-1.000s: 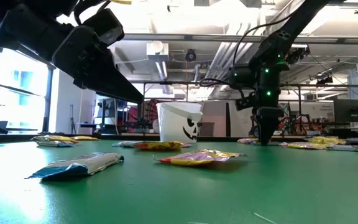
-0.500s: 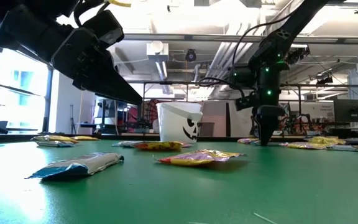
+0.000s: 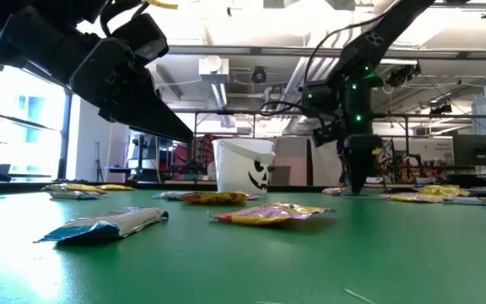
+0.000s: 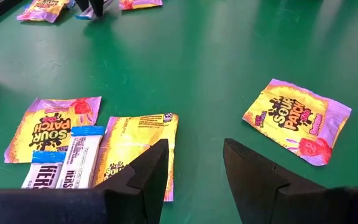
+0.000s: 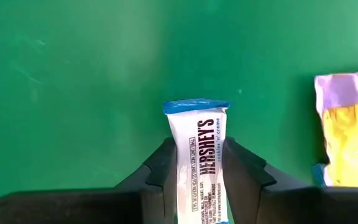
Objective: Sort candy by brand, put in halloween buckets
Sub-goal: Put the white candy into the black bucket
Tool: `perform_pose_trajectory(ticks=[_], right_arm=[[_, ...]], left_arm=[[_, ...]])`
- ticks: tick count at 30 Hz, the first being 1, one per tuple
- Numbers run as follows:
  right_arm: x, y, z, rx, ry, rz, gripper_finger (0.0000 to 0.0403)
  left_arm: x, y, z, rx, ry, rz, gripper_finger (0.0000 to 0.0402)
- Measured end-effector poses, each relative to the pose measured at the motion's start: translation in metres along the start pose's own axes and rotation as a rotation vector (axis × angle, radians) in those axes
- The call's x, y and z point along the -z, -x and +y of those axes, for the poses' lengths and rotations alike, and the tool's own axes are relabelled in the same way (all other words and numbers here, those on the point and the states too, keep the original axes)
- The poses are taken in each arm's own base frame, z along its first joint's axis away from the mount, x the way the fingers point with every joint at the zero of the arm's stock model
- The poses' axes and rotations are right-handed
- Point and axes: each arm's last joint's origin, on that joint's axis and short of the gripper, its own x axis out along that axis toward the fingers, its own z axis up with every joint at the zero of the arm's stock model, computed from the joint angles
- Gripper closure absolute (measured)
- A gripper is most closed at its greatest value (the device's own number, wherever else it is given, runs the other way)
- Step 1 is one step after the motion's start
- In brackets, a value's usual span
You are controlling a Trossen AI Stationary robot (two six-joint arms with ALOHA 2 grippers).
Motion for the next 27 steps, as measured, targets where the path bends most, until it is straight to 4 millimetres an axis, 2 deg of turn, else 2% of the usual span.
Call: perform_pose_trajectory(ticks=[7, 15, 19, 22, 27], right_arm=[[-0.009, 0.013, 0.022, -0.061, 0.016, 0.029, 0.0319], [-0.022, 0.035, 0.067, -0.079, 0.091, 0.069, 0.0357], [-0.025, 0.038, 0.085, 0.018, 0.134, 0.071, 0.0371], [-0.023, 0.033, 0.09, 0.108, 0.158, 0.076, 0.0358], [-0.017, 0.019, 0.091, 0.181, 0.21, 0.073, 0.0301]], left_arm=[[0.0, 0.0, 0.0, 0.0, -0.002, 0.004, 0.0255], [0.001, 0.0, 0.0, 0.001, -0.012, 0.007, 0.0255], [0.001, 0.0, 0.0, 0.001, -0.013, 0.007, 0.0255], [0.001, 0.0, 0.0, 0.001, -0.013, 0.008, 0.0255], [0.001, 0.0, 0.0, 0.001, -0.013, 0.008, 0.0255]])
